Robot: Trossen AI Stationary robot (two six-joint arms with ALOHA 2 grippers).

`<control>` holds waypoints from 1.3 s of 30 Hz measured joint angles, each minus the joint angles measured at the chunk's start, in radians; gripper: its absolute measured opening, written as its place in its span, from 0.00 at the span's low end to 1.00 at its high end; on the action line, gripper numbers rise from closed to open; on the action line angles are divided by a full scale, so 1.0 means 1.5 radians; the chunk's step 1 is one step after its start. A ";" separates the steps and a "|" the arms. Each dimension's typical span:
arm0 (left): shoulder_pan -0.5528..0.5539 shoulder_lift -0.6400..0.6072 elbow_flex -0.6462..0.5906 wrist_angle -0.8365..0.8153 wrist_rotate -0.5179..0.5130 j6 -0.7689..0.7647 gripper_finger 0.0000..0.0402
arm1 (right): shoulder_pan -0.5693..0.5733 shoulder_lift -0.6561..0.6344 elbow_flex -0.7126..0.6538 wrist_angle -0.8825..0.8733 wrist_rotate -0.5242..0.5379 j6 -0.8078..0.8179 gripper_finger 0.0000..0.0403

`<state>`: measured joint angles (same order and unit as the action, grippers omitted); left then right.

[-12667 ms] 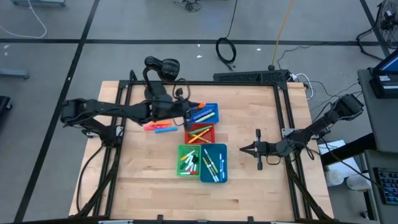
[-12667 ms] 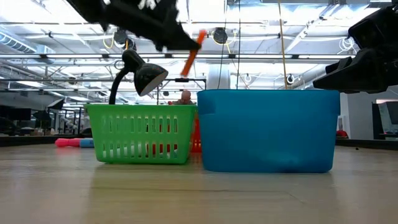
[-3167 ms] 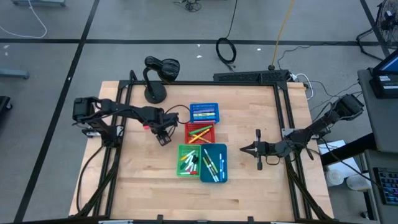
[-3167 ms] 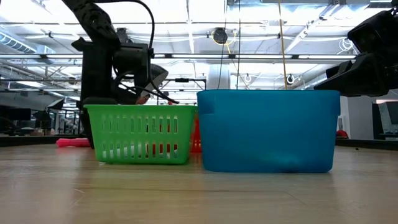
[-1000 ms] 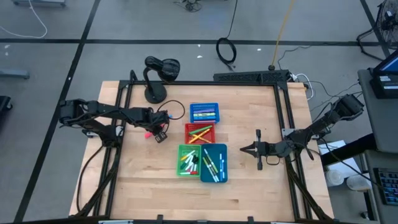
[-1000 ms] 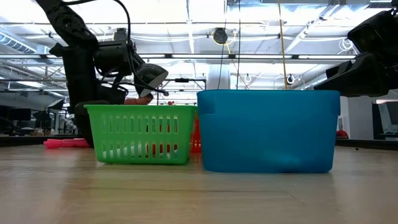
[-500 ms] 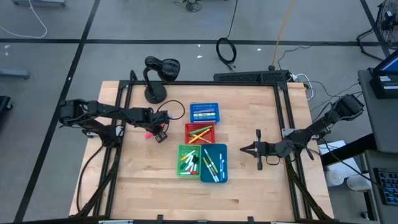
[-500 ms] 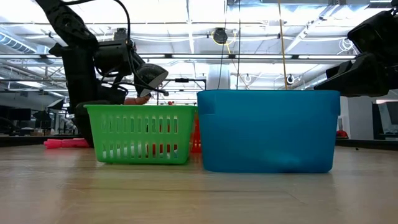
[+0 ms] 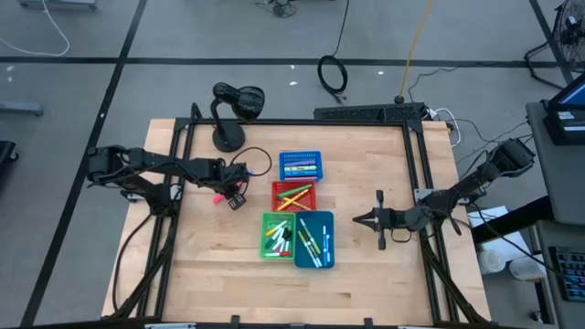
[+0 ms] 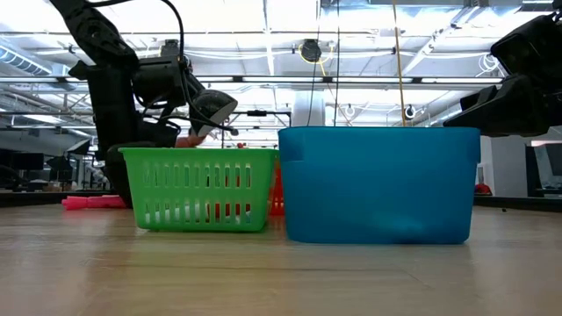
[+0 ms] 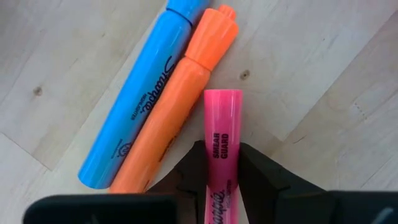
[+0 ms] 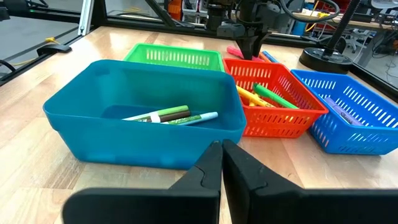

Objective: Pick & Place Markers
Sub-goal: Put the large pink highlighter pen into the blue bin

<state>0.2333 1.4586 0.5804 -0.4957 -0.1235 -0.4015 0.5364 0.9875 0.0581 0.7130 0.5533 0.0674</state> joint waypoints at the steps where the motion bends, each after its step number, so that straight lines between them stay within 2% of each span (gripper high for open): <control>1: 0.000 0.000 0.000 0.000 0.000 0.000 0.17 | 0.000 0.000 0.000 0.000 0.000 0.000 0.00; 5: -0.002 0.000 0.000 0.001 -0.003 0.000 0.18 | 0.000 0.000 0.000 0.000 0.000 0.000 0.00; 10: -0.032 -0.015 0.000 0.019 -0.024 0.050 0.19 | 0.000 0.000 0.000 0.000 0.000 0.000 0.00; 14: -0.051 -0.064 0.018 -0.006 -0.044 0.060 0.17 | 0.000 0.000 0.000 0.000 0.000 0.000 0.00; 19: -0.065 -0.132 0.036 0.035 -0.065 0.078 0.18 | 0.000 0.000 0.000 0.000 0.000 0.000 0.00; 23: -0.081 -0.171 0.040 0.164 -0.070 0.132 0.19 | 0.000 0.000 0.000 0.000 0.001 0.000 0.00; 31: -0.080 -0.152 0.042 0.555 -0.038 0.287 0.17 | 0.000 0.000 0.000 0.000 0.001 0.000 0.00; 35: -0.077 -0.131 0.042 0.670 -0.033 0.337 0.19 | 0.000 0.000 0.000 0.000 0.001 0.000 0.00; 39: -0.070 -0.105 0.042 0.732 -0.016 0.347 0.17 | 0.000 0.000 0.000 -0.001 0.001 0.000 0.00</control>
<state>0.1285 1.3008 0.6440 0.6024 -0.1476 0.1183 0.5362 0.9874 0.0581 0.7112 0.5548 0.0673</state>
